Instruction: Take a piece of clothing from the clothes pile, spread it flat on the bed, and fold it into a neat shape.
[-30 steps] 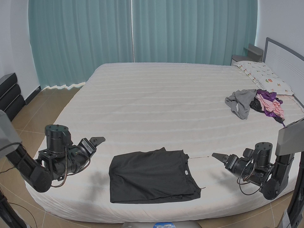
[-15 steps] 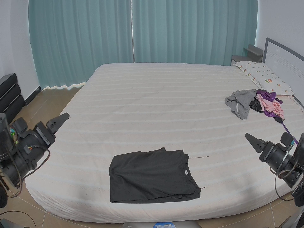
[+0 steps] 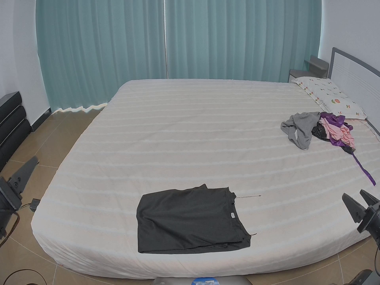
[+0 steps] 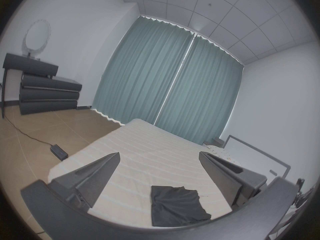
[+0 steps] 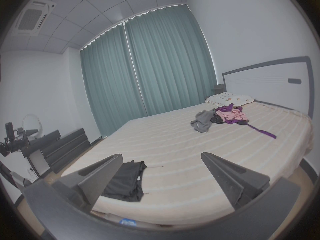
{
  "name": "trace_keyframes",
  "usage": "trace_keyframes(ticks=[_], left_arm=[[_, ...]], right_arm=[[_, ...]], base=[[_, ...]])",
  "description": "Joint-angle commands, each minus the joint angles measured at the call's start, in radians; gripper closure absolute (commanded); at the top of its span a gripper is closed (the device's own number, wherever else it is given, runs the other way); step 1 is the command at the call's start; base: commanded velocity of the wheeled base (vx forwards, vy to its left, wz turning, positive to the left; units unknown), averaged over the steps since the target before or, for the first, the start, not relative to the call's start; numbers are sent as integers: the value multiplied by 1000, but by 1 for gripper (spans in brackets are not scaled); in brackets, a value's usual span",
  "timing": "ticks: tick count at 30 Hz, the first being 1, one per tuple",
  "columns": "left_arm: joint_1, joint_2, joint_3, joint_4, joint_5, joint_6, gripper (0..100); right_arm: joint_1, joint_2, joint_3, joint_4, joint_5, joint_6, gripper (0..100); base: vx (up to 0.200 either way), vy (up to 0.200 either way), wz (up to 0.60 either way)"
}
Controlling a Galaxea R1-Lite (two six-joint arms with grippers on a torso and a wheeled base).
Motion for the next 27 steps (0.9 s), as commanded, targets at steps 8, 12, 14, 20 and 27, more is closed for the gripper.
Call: trace_keyframes(ticks=[8,12,14,20,27], left_arm=[[191,-611,8,419,90,328,0],[223,-678,9,451,90,397,0],[262,-703,17,464,84,412,0],[272,-755,123,451,18,451,0],[272,-757,344,140,-79,466,0]], right_arm=[[-173,-760,-259,886,7,-303,0],[-207,-803,-264,937,-2,-324,0],[-204,-810,-268,961,-21,-329,0],[-204,-810,-213,943,-35,-318,0],[-204,-810,-29,578,-53,-330,0]], base=[[0,0,0],[0,0,0],[0,0,0],[0,0,0],[0,0,0]])
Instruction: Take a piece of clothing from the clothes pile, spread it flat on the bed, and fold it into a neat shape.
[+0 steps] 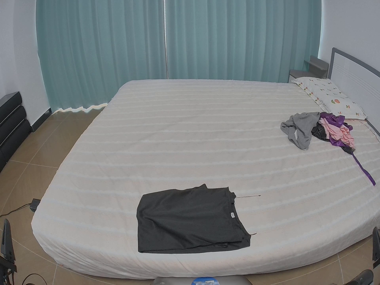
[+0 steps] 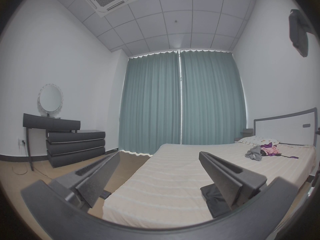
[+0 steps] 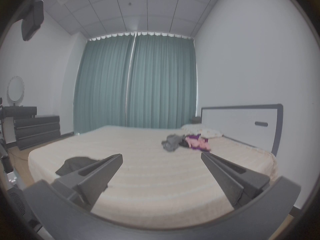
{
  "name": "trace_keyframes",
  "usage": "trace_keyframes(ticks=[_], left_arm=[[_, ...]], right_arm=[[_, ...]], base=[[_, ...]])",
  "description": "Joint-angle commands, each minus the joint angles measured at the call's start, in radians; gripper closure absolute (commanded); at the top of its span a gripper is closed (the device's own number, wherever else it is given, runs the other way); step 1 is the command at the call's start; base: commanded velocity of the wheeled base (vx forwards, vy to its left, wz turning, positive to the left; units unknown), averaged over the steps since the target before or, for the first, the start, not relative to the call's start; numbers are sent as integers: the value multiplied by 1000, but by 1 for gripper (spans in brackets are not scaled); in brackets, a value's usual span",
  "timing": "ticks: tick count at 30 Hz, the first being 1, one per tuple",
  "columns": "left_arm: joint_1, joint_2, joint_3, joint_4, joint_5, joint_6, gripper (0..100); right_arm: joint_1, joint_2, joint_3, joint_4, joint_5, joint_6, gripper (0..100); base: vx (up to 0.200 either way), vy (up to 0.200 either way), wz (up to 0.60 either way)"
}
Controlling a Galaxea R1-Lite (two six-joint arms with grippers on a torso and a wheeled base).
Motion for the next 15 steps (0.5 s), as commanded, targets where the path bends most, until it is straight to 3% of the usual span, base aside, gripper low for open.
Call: trace_keyframes(ticks=[1,2,4,15], left_arm=[[5,-27,168,-197,-80,14,0],[5,-25,168,-197,-86,5,0],[5,-25,168,-202,-89,5,0],[5,-27,168,-38,-184,-6,0]], right_arm=[[-3,-25,197,-307,-1,-22,0],[-3,-25,239,-388,3,-39,0],[-3,-25,240,-419,5,-53,0],[-5,-25,240,-282,9,-14,0]], base=[[0,0,0],[0,0,0],[0,0,0],[0,0,0]])
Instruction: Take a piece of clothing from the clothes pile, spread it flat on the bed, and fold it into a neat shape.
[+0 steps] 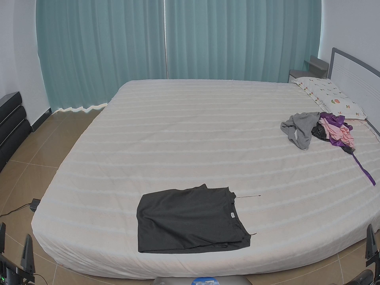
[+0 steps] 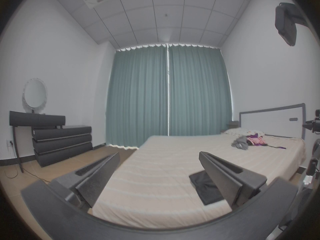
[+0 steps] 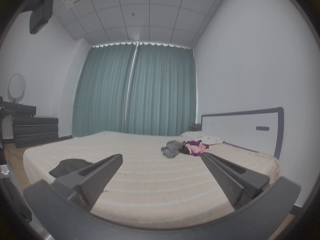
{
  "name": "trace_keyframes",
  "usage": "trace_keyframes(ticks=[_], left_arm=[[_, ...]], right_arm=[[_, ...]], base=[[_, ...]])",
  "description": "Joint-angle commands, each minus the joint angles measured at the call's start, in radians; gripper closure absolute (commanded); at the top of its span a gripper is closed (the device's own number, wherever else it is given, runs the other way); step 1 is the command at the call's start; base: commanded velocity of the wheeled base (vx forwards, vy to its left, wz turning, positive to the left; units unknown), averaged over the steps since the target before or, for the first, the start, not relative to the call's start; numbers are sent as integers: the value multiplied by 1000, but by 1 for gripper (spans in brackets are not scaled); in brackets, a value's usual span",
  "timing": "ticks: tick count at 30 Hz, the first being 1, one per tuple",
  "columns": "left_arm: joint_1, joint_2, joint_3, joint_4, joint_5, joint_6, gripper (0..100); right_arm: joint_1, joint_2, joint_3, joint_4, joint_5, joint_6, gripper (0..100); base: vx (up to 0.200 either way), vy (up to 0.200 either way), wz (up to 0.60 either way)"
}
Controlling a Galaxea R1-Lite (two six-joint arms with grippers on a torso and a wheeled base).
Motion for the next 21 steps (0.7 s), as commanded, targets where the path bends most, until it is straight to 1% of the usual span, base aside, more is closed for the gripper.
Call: trace_keyframes(ticks=[1,4,5,7,9,10,12,15,17,19,21], left_arm=[[0,-2,21,64,-53,-11,0],[0,-2,21,68,-72,-14,0],[0,0,21,71,-116,-16,0],[0,0,21,73,-150,-16,0],[0,0,21,75,-158,-17,0],[0,0,21,75,-167,-17,0],[0,0,21,76,-161,-17,0],[0,0,21,76,-142,-25,0],[0,0,21,76,-110,-28,0],[2,-3,21,96,-60,-19,0],[0,-3,21,124,-55,-17,0]], right_arm=[[-1,-8,23,46,8,12,0],[-1,-8,23,46,14,11,0],[-1,-8,23,46,43,14,0],[-1,-8,19,57,76,29,0],[-1,-8,16,61,79,38,0],[-1,-8,12,81,69,60,0],[-4,-6,13,86,45,45,0],[-2,-6,12,91,22,45,0],[-2,-6,13,86,25,48,0],[-2,-6,15,84,28,65,0],[-2,-6,15,92,39,92,0]], base=[[0,0,0],[0,0,0],[0,0,0],[0,0,0],[0,0,0],[0,0,0],[0,0,0],[0,0,0],[0,0,0],[0,0,0],[0,0,0]])
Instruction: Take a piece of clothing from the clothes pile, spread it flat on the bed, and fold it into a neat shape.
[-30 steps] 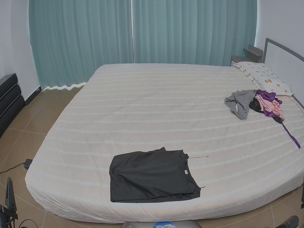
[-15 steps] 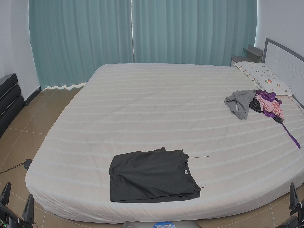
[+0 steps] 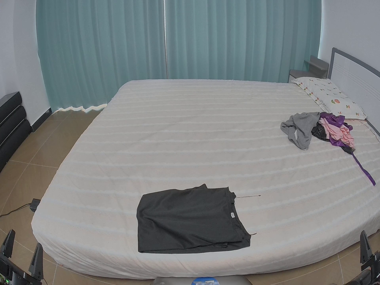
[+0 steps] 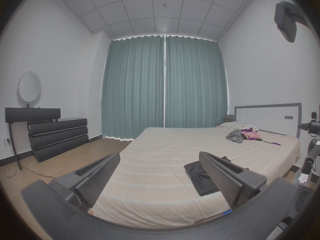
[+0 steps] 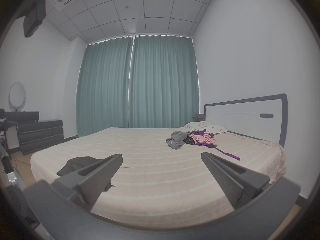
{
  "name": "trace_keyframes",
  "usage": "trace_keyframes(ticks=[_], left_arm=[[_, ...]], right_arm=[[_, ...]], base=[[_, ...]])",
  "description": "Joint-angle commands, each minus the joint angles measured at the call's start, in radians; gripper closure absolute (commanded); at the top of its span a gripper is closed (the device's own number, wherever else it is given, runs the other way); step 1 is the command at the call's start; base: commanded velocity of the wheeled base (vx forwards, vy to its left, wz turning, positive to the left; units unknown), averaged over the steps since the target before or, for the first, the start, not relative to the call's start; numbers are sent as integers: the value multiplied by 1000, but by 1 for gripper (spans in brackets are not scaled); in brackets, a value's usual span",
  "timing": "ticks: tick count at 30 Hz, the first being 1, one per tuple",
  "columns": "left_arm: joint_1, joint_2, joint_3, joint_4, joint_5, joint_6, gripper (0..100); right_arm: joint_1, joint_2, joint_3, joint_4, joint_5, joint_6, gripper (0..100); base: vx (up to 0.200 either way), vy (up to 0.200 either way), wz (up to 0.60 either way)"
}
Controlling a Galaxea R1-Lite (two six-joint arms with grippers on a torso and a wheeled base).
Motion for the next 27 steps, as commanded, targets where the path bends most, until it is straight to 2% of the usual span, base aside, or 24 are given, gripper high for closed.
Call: trace_keyframes(ticks=[1,6,27], left_arm=[[-1,-3,18,38,2,11,0],[0,-3,18,41,-17,20,0],[0,-5,18,43,-17,22,0]], right_arm=[[1,-6,10,8,20,32,0],[1,-6,17,34,75,-24,0],[2,-8,17,31,95,-14,0]], base=[[0,0,0],[0,0,0],[0,0,0]])
